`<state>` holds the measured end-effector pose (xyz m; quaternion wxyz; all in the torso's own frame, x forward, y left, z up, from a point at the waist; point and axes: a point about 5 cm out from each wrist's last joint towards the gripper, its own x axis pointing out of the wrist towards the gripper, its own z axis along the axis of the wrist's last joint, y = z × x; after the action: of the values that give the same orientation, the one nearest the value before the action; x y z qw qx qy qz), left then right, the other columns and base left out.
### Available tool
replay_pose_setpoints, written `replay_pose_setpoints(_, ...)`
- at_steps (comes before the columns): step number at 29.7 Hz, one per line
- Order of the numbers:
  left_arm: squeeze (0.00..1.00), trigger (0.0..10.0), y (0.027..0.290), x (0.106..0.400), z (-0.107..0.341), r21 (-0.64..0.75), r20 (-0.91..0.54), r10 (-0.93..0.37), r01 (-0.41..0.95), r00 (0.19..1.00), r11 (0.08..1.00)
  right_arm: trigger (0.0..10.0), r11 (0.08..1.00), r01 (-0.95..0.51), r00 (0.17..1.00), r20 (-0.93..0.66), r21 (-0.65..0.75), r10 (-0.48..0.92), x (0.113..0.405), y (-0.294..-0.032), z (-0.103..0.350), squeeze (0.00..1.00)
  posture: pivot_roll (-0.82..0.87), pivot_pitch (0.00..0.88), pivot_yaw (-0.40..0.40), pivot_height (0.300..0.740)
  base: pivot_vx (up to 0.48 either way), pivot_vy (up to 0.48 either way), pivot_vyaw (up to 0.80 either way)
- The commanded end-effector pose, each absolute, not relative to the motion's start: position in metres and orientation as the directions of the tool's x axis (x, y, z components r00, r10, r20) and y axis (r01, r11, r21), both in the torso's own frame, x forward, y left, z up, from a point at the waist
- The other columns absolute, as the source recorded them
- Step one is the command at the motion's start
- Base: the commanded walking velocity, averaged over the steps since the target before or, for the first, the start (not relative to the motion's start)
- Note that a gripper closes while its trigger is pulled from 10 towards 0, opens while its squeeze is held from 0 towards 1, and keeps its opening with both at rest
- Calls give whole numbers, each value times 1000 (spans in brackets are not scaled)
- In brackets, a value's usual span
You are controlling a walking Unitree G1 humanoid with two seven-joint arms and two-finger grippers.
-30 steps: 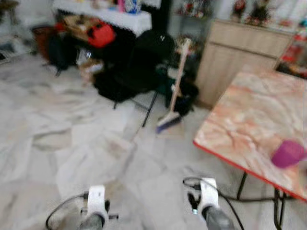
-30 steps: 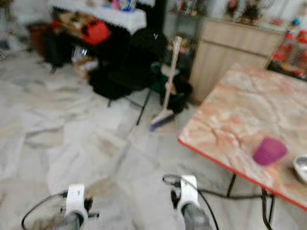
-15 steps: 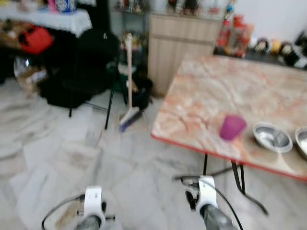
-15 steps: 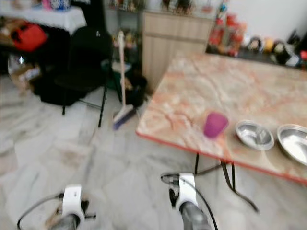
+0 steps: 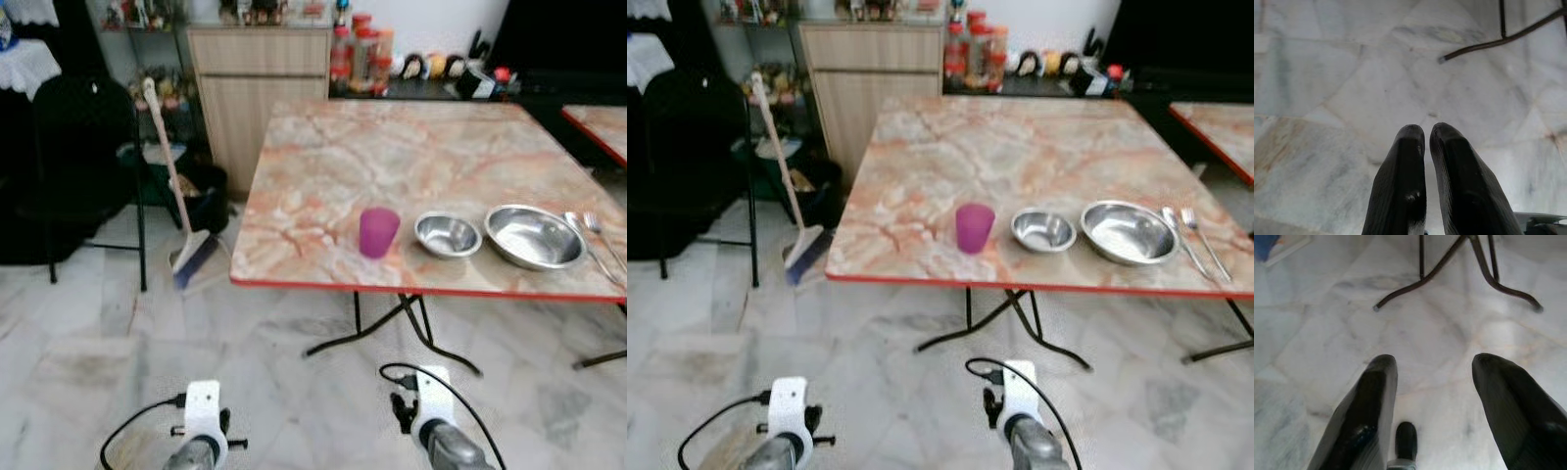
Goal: Setting the table
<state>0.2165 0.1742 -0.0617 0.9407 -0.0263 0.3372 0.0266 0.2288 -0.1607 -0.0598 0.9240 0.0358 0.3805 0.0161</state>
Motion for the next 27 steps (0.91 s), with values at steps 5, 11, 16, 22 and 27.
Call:
replay_pose_setpoints(5,0,10000,174,215,-63,-20,-642,16,-37,766,999,10000,996,-7,713,-698,87,66,228,-155,-61,0,87,0,-14,740,0,0,-461)
replay_pose_setpoints(11,0,10000,177,214,-63,29,-643,40,-28,765,999,10000,995,3,713,-698,97,66,226,-153,-61,0,74,0,4,740,0,-147,0)
replay_pose_setpoints(16,0,10000,176,213,-64,21,-654,25,-15,756,1000,10000,995,6,715,-696,104,69,227,-150,-61,0,69,0,9,740,0,-355,0)
replay_pose_setpoints(22,0,10000,174,214,-64,22,-655,17,-4,755,1000,10000,995,8,710,-702,95,61,226,-153,-62,0,70,0,8,740,0,-351,0)
replay_pose_setpoints(27,0,10000,172,214,-64,18,-656,8,5,755,1000,10000,996,9,709,-703,92,59,226,-154,-62,0,67,0,8,740,0,-349,0)
